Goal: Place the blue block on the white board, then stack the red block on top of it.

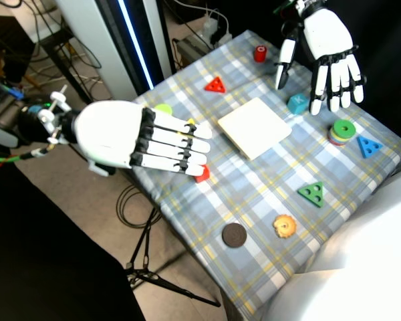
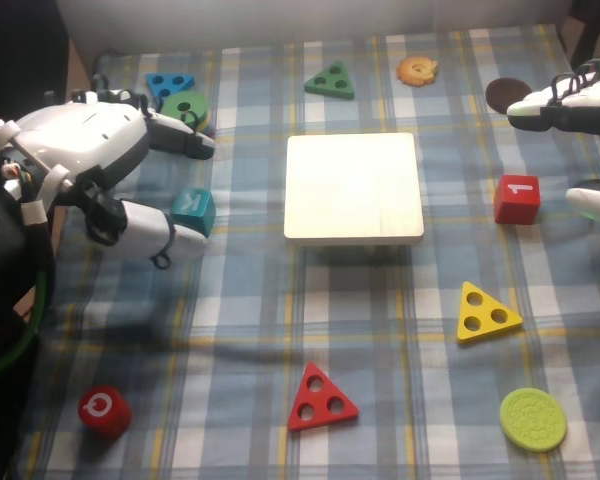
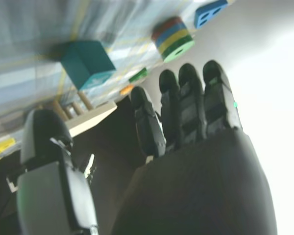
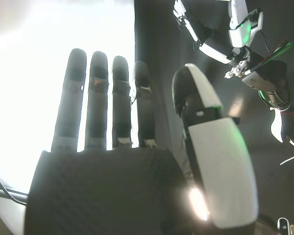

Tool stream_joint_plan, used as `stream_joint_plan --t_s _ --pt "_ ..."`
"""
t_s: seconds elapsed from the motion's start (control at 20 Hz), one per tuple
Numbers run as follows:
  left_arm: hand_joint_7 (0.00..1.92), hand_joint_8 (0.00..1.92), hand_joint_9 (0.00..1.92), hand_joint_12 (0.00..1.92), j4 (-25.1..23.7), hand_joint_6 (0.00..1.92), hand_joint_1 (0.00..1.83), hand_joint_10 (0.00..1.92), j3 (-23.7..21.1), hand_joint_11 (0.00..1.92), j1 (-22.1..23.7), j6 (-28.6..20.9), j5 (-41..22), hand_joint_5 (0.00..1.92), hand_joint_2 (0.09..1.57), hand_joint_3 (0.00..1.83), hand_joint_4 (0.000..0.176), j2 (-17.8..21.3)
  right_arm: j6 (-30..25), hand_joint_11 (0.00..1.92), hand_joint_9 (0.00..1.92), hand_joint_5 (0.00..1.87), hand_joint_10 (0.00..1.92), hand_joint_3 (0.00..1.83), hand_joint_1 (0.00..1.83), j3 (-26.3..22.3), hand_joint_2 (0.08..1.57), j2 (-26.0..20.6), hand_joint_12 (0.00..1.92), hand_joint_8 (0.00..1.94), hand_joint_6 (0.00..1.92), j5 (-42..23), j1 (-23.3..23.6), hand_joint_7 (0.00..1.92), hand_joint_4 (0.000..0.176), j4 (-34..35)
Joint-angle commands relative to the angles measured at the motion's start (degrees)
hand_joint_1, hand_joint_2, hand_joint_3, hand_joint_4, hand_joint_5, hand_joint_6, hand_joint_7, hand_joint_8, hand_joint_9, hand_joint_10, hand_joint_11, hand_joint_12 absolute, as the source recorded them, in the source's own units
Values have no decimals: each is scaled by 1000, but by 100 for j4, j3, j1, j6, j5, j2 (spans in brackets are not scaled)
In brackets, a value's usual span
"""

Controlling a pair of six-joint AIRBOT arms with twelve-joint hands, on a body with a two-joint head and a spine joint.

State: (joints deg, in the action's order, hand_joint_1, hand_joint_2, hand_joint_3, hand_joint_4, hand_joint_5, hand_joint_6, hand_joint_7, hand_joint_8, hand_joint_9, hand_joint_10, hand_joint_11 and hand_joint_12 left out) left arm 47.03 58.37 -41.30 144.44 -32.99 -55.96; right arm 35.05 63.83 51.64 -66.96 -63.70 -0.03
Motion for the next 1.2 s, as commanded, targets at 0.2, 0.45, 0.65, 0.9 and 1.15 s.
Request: stream_joint_plan --t_s 0.2,0.45,0.65,0.9,1.15 --pt "406 7 288 144 255 11 863 10 285 52 140 559 -101 593 928 5 176 -230 -64 411 534 460 2 6 725 21 1341 -2 124 4 0 -683 78 564 0 78" --pt "424 8 303 137 323 15 854 8 365 44 159 559 -48 624 956 9 176 -299 -77 440 566 457 9 3 657 23 1345 -2 126 15 2 -669 77 626 0 69" --pt "537 11 389 163 325 18 907 7 365 106 172 559 -53 776 1010 7 108 -322 -77 422 579 456 6 8 604 23 1376 -2 119 10 0 -669 76 650 0 69" --pt "659 12 477 168 322 1164 962 7 358 117 233 558 -81 855 1168 0 176 -332 -79 432 597 456 5 13 514 23 1434 -2 138 9 2 -671 74 682 0 69" --pt "691 5 519 205 -13 1185 960 3 184 172 315 -51 -379 844 1173 3 176 -252 -86 408 622 458 6 7 481 22 1470 -2 163 5 1 -674 71 708 0 71"
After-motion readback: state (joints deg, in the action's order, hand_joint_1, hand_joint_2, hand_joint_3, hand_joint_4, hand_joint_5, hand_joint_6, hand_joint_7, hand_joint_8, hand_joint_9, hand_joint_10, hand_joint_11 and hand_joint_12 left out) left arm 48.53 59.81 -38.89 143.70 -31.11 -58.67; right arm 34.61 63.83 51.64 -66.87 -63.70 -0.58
